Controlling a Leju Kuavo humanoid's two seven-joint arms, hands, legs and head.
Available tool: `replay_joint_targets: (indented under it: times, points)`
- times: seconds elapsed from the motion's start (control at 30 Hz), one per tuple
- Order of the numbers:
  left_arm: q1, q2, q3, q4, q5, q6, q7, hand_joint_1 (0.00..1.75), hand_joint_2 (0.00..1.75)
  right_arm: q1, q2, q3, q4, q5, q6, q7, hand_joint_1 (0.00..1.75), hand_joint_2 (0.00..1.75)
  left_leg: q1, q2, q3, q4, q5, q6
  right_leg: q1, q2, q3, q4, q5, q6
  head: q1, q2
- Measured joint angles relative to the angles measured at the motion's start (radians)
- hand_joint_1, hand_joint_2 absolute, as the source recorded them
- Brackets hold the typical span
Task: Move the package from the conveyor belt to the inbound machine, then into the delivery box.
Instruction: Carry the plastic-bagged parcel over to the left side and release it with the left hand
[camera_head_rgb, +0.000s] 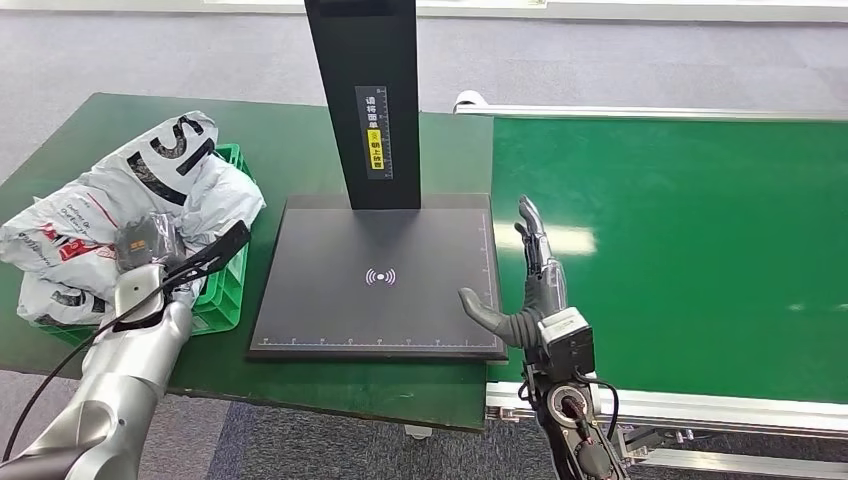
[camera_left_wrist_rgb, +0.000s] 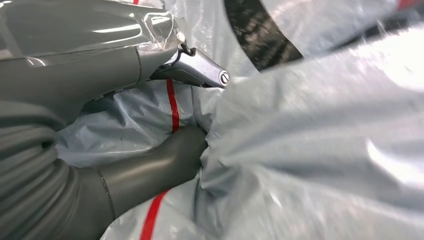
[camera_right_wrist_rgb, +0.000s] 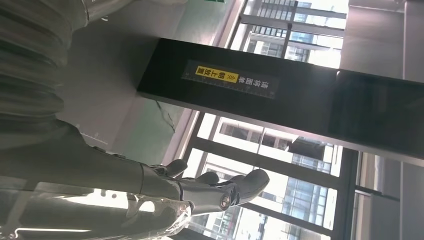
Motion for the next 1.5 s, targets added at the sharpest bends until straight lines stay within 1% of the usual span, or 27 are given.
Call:
replay_joint_targets:
  times: [0.07, 0.1, 0.13, 0.2, 0.23, 0.27, 0.33, 0.37, 0.5, 0.57, 0.63, 0.67, 0.73, 0.8, 0.83, 0.87, 0.9, 1.0, 1.1, 1.13, 1.17, 1.23, 1.3, 1.5]
  points:
    - [-0.019, 0.005, -0.019, 0.023, 0.000, -0.056, 0.005, 1.20, 1.75, -0.002, 0.001, 0.000, 0.000, 0.004, 0.002, 0.002, 0.00, 1.75, 0.000, -0.001, 0.002, 0.000, 0.000, 0.000, 0.000, 0.000, 0.002, 0.000, 0.000, 0.000, 0.000, 0.000]
    - [-0.026, 0.007, -0.027, 0.033, 0.000, -0.081, 0.006, 0.93, 1.75, -0.003, 0.002, 0.000, 0.001, 0.006, 0.003, 0.003, 0.00, 1.75, 0.000, -0.001, 0.003, 0.000, 0.000, 0.000, 0.000, 0.000, 0.003, 0.000, 0.000, 0.000, 0.000, 0.000]
    - [-0.033, 0.010, -0.034, 0.041, 0.000, -0.102, 0.007, 0.61, 1.75, -0.004, 0.004, 0.000, 0.001, 0.009, 0.004, 0.003, 0.00, 1.75, 0.000, -0.001, 0.004, 0.000, 0.000, 0.000, 0.000, 0.000, 0.005, 0.000, 0.000, 0.000, 0.000, 0.000]
    - [-0.043, 0.015, -0.047, 0.056, 0.000, -0.129, 0.006, 0.17, 1.75, -0.004, 0.008, -0.001, 0.002, 0.014, 0.006, 0.004, 0.00, 1.75, 0.000, -0.001, 0.006, 0.000, 0.000, 0.000, 0.000, 0.000, 0.006, 0.000, -0.001, 0.000, 0.000, 0.000]
    - [-0.046, 0.016, -0.053, 0.061, 0.000, -0.137, 0.004, 0.05, 1.75, -0.004, 0.009, -0.001, 0.002, 0.016, 0.006, 0.004, 0.00, 1.75, 0.000, -0.001, 0.006, 0.000, -0.001, 0.000, 0.000, 0.000, 0.007, 0.000, -0.001, 0.000, 0.000, 0.000]
    - [-0.048, 0.018, -0.058, 0.066, 0.000, -0.140, 0.002, 0.00, 1.75, -0.004, 0.009, -0.001, 0.003, 0.018, 0.007, 0.004, 0.00, 1.75, 0.000, -0.001, 0.007, 0.000, -0.001, -0.001, 0.000, 0.000, 0.008, 0.000, -0.001, 0.000, 0.000, 0.000]
    - [-0.048, 0.019, -0.064, 0.072, 0.000, -0.119, 0.000, 0.00, 1.75, -0.004, 0.010, -0.001, 0.003, 0.022, 0.009, 0.004, 0.00, 1.75, 0.000, -0.001, 0.009, 0.000, -0.001, -0.001, 0.000, 0.000, 0.009, 0.000, -0.001, 0.000, 0.000, 0.000]
    - [-0.045, 0.020, -0.065, 0.073, 0.001, -0.091, 0.000, 0.00, 1.75, -0.003, 0.010, -0.002, 0.002, 0.025, 0.011, 0.004, 0.00, 1.75, 0.000, -0.001, 0.009, 0.000, -0.001, -0.001, 0.000, 0.000, 0.009, 0.000, -0.001, 0.000, 0.000, 0.000]
    - [-0.020, 0.015, -0.065, 0.068, 0.010, 0.065, 0.006, 0.00, 1.75, 0.009, 0.011, -0.005, -0.004, 0.035, 0.014, 0.008, 0.00, 1.75, 0.000, -0.001, 0.010, 0.000, -0.001, -0.001, 0.000, 0.000, 0.008, 0.000, -0.001, 0.000, 0.000, 0.000]
    - [-0.005, 0.012, -0.064, 0.059, 0.016, 0.125, 0.007, 0.00, 0.87, 0.016, 0.011, -0.008, -0.011, 0.036, 0.014, 0.011, 0.00, 1.75, 0.000, -0.001, 0.009, 0.000, -0.001, -0.001, 0.000, 0.000, 0.007, 0.000, -0.001, 0.000, 0.000, 0.000]
    - [0.006, 0.009, -0.064, 0.049, 0.022, 0.161, 0.006, 0.00, 0.00, 0.022, 0.011, -0.010, -0.016, 0.038, 0.014, 0.012, 0.00, 1.75, 0.000, -0.001, 0.007, 0.000, -0.001, -0.001, 0.000, 0.000, 0.005, 0.000, -0.001, 0.000, 0.000, 0.000]
    - [0.011, 0.008, -0.063, 0.044, 0.028, 0.179, 0.003, 0.00, 0.00, 0.025, 0.011, -0.011, -0.018, 0.039, 0.014, 0.013, 0.00, 1.75, 0.000, -0.001, 0.006, 0.000, -0.001, -0.001, 0.000, 0.000, 0.004, 0.000, -0.001, 0.000, 0.000, 0.000]
    - [0.026, 0.006, -0.059, 0.028, 0.051, 0.248, -0.015, 0.00, 0.00, 0.031, 0.011, -0.011, -0.022, 0.040, 0.014, 0.013, 0.00, 1.75, 0.000, -0.001, 0.003, 0.001, -0.001, -0.001, 0.000, 0.000, 0.001, 0.000, -0.001, 0.000, 0.000, 0.000]
    - [0.052, 0.001, -0.051, -0.001, 0.096, 0.360, -0.061, 0.00, 0.00, 0.039, 0.011, -0.012, -0.027, 0.040, 0.014, 0.012, 0.00, 1.75, 0.000, 0.000, 0.000, 0.001, -0.001, -0.001, 0.000, 0.000, -0.002, 0.000, -0.001, 0.000, 0.000, 0.000]
    - [0.071, -0.003, -0.046, -0.029, 0.127, 0.408, -0.103, 0.00, 0.00, 0.043, 0.011, -0.012, -0.029, 0.040, 0.014, 0.011, 0.00, 1.75, 0.000, 0.000, -0.001, 0.001, -0.001, -0.001, 0.000, 0.000, -0.003, 0.000, -0.001, 0.000, 0.000, 0.000]
    - [0.093, -0.009, -0.038, -0.067, 0.159, 0.445, -0.153, 0.00, 0.00, 0.046, 0.011, -0.012, -0.031, 0.040, 0.013, 0.010, 0.00, 1.75, 0.000, 0.000, -0.002, 0.001, -0.001, -0.001, 0.000, 0.000, -0.004, 0.000, -0.001, 0.000, 0.000, 0.000]
    - [0.116, -0.016, -0.028, -0.109, 0.189, 0.464, -0.208, 0.00, 0.00, 0.049, 0.010, -0.012, -0.031, 0.038, 0.011, 0.007, 0.00, 1.75, 0.000, 0.000, -0.003, 0.001, -0.001, -0.001, 0.000, 0.000, -0.006, 0.000, -0.001, 0.000, 0.000, 0.000]
    - [0.176, -0.052, 0.020, -0.248, 0.248, 0.471, -0.389, 0.00, 0.00, 0.051, 0.010, -0.012, -0.032, 0.030, 0.004, -0.005, 0.00, 1.75, 0.000, 0.001, -0.007, 0.001, -0.001, -0.001, 0.000, 0.000, -0.009, 0.000, -0.001, 0.001, 0.000, 0.000]
    - [0.214, -0.108, 0.109, -0.384, 0.290, 0.471, -0.604, 0.00, 0.00, 0.051, 0.011, -0.011, -0.031, 0.019, -0.005, -0.013, 0.00, 1.75, 0.000, 0.001, -0.009, 0.001, -0.001, -0.001, 0.000, 0.001, -0.011, 0.000, -0.001, 0.001, 0.000, 0.000]
    - [0.222, -0.126, 0.142, -0.419, 0.301, 0.471, -0.656, 0.00, 0.00, 0.050, 0.011, -0.011, -0.030, 0.017, -0.007, -0.015, 0.00, 1.75, 0.000, 0.001, -0.010, 0.001, -0.001, -0.001, 0.000, 0.001, -0.012, 0.000, -0.001, 0.001, 0.000, 0.000]
    - [0.228, -0.142, 0.171, -0.448, 0.310, 0.471, -0.690, 0.00, 0.00, 0.050, 0.011, -0.010, -0.030, 0.015, -0.007, -0.017, 0.00, 1.75, 0.000, 0.002, -0.011, 0.001, -0.001, -0.001, 0.000, 0.001, -0.013, 0.000, -0.001, 0.001, 0.000, 0.000]
    - [0.239, -0.166, 0.219, -0.495, 0.319, 0.471, -0.720, 0.00, 0.00, 0.050, 0.011, -0.010, -0.029, 0.014, -0.008, -0.019, 0.00, 1.75, 0.000, 0.002, -0.011, 0.001, -0.002, -0.001, 0.000, 0.001, -0.014, 0.000, -0.001, 0.001, 0.000, 0.000]
    - [0.247, -0.182, 0.250, -0.528, 0.322, 0.471, -0.727, 0.00, 0.00, 0.050, 0.011, -0.010, -0.028, 0.014, -0.008, -0.020, 0.00, 1.75, 0.000, 0.002, -0.012, 0.001, -0.002, -0.001, 0.000, 0.001, -0.014, 0.000, -0.001, 0.001, 0.000, 0.000]
    - [0.256, -0.210, 0.293, -0.578, 0.322, 0.471, -0.729, 0.00, 0.00, 0.049, 0.011, -0.010, -0.027, 0.014, -0.008, -0.020, 0.00, 1.75, 0.001, 0.001, -0.012, 0.001, -0.002, -0.001, 0.001, 0.001, -0.014, 0.000, -0.001, 0.001, 0.000, 0.000]
